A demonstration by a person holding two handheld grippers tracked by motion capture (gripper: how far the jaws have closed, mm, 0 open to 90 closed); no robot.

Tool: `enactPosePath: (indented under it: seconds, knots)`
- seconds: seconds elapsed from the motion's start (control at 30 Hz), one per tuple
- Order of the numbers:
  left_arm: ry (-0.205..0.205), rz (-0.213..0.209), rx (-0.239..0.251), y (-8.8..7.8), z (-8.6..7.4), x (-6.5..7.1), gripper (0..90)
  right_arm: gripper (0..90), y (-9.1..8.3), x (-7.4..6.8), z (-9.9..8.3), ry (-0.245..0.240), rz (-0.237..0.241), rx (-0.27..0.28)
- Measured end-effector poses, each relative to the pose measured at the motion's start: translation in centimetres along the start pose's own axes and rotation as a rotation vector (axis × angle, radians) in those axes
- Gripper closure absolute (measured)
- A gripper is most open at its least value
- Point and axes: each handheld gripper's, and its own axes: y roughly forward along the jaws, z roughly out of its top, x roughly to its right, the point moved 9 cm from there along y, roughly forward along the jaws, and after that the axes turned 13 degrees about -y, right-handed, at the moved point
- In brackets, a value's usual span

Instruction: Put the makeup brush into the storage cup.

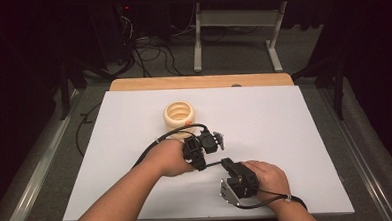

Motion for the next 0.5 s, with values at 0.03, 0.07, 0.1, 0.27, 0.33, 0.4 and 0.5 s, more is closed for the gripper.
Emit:
enactPosePath:
  seconds: [0.03,0.07,0.1,0.27,0.33,0.4,0.5]
  knots:
    - [0.001,0.0,0.001,-0.03,-0.01,-0.01,83.1,86.8,0.0,0.03,0.0,-0.005,-0.002,-0.001]
    - [0.0,-0.001,0.001,-0.03,-0.01,-0.01,83.1,86.8,0.0,0.03,0.0,-0.005,-0.002,-0.001]
    - [-0.001,-0.002,0.002,-0.06,-0.02,-0.02,83.1,87.0,0.0,0.02,0.02,-0.007,-0.002,-0.001]
    - [-0.003,-0.002,0.007,-0.09,0.02,-0.02,83.0,87.4,0.03,0.02,0.03,-0.004,0.0,0.003]
    - [-0.002,-0.002,0.006,-0.07,0.0,-0.02,83.0,87.5,0.0,0.04,-0.01,-0.007,-0.001,-0.002]
    - [-0.001,-0.002,0.001,0.02,-0.02,0.01,83.0,87.5,0.09,-0.05,0.08,-0.007,0.004,0.007]
    - [-0.003,0.0,0.003,0.0,0.01,-0.04,82.6,87.6,0.09,-0.05,0.07,-0.006,0.006,0.006]
